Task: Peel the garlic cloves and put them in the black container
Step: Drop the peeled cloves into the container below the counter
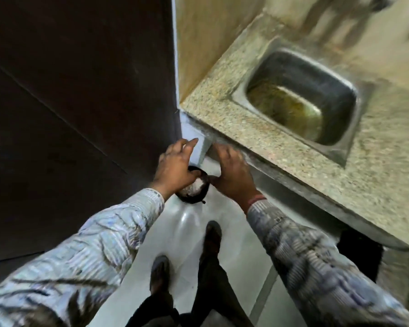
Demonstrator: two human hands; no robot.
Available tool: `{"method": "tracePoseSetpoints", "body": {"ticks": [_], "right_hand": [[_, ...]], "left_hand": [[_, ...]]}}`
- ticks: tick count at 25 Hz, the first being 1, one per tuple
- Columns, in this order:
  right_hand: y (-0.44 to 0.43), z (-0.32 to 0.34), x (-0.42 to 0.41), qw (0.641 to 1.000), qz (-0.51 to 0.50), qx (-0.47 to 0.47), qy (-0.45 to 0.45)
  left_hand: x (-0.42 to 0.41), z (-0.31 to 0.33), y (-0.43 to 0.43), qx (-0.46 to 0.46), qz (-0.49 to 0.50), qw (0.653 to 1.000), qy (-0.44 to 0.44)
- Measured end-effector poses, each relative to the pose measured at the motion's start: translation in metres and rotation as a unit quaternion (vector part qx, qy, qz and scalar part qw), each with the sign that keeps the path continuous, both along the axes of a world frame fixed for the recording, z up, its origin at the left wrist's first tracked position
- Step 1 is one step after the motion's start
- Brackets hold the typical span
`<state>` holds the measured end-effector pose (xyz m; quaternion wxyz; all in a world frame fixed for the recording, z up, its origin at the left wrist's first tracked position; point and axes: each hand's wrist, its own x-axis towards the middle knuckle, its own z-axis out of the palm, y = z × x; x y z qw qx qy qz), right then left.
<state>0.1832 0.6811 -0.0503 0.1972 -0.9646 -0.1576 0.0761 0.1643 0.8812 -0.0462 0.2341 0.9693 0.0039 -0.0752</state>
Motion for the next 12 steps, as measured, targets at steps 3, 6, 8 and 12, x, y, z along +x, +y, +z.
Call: {"method": "tracePoseSetpoints", "body": {"ticks": [3, 6, 8, 12], "right_hand": [[-0.022, 0.076, -0.040, 0.998, -0.059, -0.023, -0.006], [-0.057, 0.138, -0.087, 0.989, -0.131, -0.043, -0.058], [-0.084, 0.172, -0.118, 0.977, -0.189, -0.059, -0.085], [-0.147, 0.212, -0.174, 0.950, -0.276, -0.095, -0.111]], "left_hand": [[-0.011, 0.059, -0.015, -0.021, -0.075, 0.996, -0.040], [-0.023, 0.119, -0.048, -0.025, -0.164, 0.982, -0.089], [-0.029, 0.153, -0.080, -0.030, -0.212, 0.970, -0.116], [-0.044, 0.193, -0.152, -0.037, -0.286, 0.946, -0.150]]}}
